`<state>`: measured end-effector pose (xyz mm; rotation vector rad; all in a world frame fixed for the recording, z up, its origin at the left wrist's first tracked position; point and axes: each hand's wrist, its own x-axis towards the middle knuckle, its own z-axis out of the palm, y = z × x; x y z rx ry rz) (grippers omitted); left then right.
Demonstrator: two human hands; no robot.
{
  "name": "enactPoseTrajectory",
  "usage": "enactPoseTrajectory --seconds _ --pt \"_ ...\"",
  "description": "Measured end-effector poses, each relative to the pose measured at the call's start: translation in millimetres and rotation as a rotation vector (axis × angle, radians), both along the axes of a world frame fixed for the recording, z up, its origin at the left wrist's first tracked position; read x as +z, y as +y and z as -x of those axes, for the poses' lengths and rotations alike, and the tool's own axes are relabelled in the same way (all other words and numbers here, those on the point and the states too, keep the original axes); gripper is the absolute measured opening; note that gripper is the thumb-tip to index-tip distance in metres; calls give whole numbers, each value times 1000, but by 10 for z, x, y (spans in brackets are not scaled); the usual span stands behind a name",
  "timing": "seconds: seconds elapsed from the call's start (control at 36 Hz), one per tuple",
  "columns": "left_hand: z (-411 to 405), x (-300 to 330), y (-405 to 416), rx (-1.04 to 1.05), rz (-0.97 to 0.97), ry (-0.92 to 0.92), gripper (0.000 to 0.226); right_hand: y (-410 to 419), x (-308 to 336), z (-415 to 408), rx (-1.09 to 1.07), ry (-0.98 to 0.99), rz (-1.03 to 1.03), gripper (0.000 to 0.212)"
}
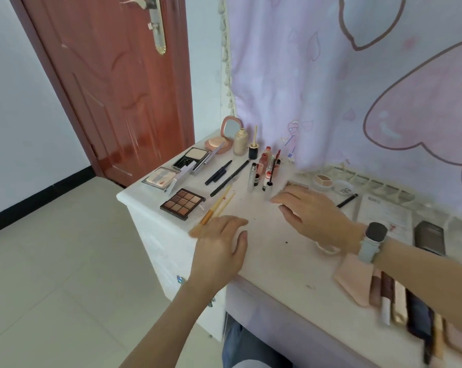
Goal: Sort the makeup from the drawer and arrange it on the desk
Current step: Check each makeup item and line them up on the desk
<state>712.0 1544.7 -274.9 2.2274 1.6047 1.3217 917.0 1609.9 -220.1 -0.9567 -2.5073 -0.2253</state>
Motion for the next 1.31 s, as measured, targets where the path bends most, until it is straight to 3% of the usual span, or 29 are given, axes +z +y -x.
enactPoseTrajectory --seconds 0.14,0.31,0.64,1.0,1.08,1.14,1.22,1.28,1.31 --pt "-504 27 271 -60 210 147 31 183 92 -786 -307 -47 56 22" --pt "-800 -161 368 -6 265 307 32 452 -22 -1382 -524 -406 238 31" --pt "-786 -192 397 13 247 343 31 785 18 -1281 -254 -975 79 20" --pt "-800 -216 406 27 237 364 28 697 357 -1525 -377 -966 -136 26" --pt "-812 -222 396 27 229 367 28 670 452 -1596 -442 -797 -164 22" --pt "-816 -227 389 26 213 361 27 643 486 -1585 -507 -495 -110 13" --pt "-821 -213 380 15 221 356 27 503 572 -1342 -545 350 301 8" --pt "-815 -200 377 -1 257 353 30 377 634 -1104 -425 901 594 18" --pt "-808 -195 380 -9 276 348 32 317 654 -993 -345 1086 709 22"
